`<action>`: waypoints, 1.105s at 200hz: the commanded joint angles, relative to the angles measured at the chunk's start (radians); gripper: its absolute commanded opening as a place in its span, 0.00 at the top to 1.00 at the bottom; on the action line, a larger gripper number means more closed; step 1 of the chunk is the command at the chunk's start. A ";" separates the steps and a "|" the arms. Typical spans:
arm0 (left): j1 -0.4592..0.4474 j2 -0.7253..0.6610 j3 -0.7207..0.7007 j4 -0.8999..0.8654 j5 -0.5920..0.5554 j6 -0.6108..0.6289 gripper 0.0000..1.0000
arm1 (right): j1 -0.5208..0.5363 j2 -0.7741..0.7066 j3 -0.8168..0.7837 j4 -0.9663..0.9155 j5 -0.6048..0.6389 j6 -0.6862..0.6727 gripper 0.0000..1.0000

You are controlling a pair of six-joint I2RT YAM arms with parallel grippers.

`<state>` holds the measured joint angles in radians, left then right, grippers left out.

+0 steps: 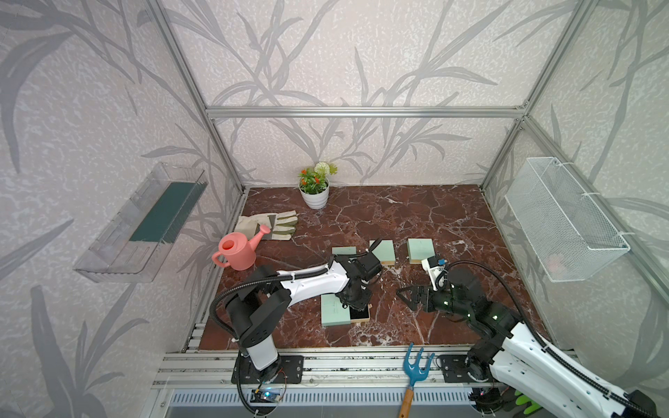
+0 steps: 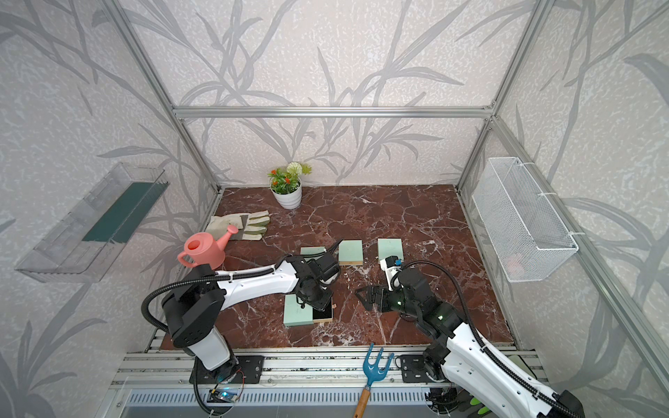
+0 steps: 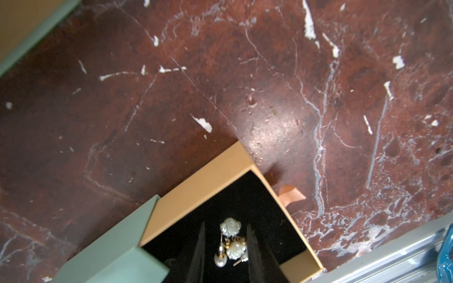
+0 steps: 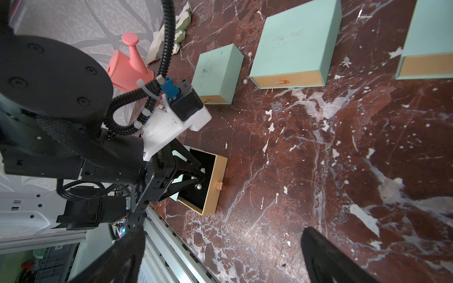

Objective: Take out the earrings from the drawer-style jewelry box
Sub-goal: Pick up the earring from the drawer.

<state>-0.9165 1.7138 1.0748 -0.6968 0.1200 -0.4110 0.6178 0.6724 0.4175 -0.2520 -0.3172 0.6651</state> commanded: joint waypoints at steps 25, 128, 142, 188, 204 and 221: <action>-0.014 0.017 0.013 0.011 -0.031 -0.013 0.73 | -0.014 -0.003 -0.024 0.023 -0.029 0.020 0.01; -0.035 0.024 0.024 0.002 -0.057 -0.037 0.82 | -0.030 0.013 -0.051 0.062 -0.045 0.041 0.01; -0.037 0.012 0.022 -0.003 -0.063 -0.044 0.82 | -0.031 0.019 -0.054 0.069 -0.048 0.044 0.01; -0.038 -0.064 0.008 -0.027 -0.077 -0.071 0.83 | -0.038 0.038 -0.059 0.098 -0.057 0.051 0.01; -0.038 -0.099 -0.001 -0.033 -0.074 -0.081 0.83 | -0.041 0.045 -0.059 0.105 -0.055 0.050 0.01; -0.038 -0.141 -0.014 -0.037 -0.074 -0.095 0.83 | -0.044 0.054 -0.056 0.111 -0.052 0.048 0.01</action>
<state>-0.9489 1.6447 1.0779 -0.7029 0.0677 -0.4747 0.5808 0.7177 0.3668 -0.1768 -0.3607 0.7105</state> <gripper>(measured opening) 0.171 0.991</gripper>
